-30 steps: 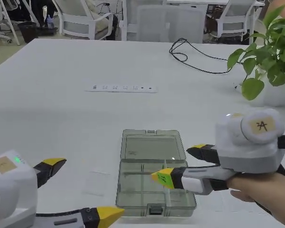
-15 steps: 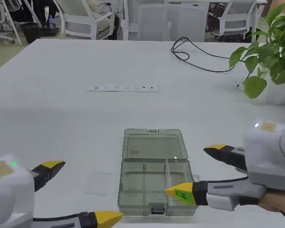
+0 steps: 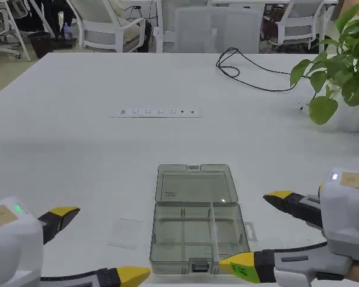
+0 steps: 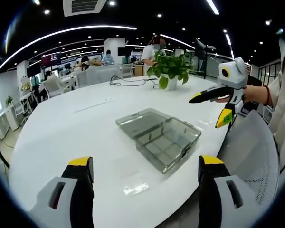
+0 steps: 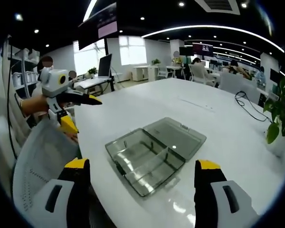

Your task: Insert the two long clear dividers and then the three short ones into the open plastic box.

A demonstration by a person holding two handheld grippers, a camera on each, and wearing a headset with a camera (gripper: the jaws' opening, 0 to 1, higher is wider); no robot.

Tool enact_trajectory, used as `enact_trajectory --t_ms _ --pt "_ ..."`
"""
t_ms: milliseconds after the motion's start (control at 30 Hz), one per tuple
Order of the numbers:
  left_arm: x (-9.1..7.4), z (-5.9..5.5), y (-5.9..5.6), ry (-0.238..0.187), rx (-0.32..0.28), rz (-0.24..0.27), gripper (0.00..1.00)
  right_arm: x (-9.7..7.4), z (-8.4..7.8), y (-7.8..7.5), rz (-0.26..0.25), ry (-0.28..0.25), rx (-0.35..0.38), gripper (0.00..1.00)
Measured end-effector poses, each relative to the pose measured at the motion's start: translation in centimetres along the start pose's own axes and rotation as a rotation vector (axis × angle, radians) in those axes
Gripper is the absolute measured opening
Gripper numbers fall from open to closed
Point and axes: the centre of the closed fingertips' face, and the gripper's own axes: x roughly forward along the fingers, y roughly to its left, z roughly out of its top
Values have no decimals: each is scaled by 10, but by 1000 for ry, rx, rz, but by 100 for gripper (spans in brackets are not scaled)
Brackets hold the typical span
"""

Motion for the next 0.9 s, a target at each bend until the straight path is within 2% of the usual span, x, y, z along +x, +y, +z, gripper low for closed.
enact_trajectory --t_ms 267,433,533,600,700,900 --pt "2 -14 13 111 -19 46 76 -3 3 -1 -7 -20 3 91" --pt "6 -19 16 140 -37 57 68 -4 3 -1 -10 -30 8 90" --pt "9 -26 22 181 -41 85 62 -5 3 -2 -13 -32 10 90" --pt "10 -30 23 203 -53 82 57 -5 4 -2 -15 -34 9 90" --pt "12 -33 23 218 -83 82 57 -6 4 -2 -16 -37 3 90" --pt "17 -44 24 269 -92 91 55 -7 2 -1 -22 -31 2 89"
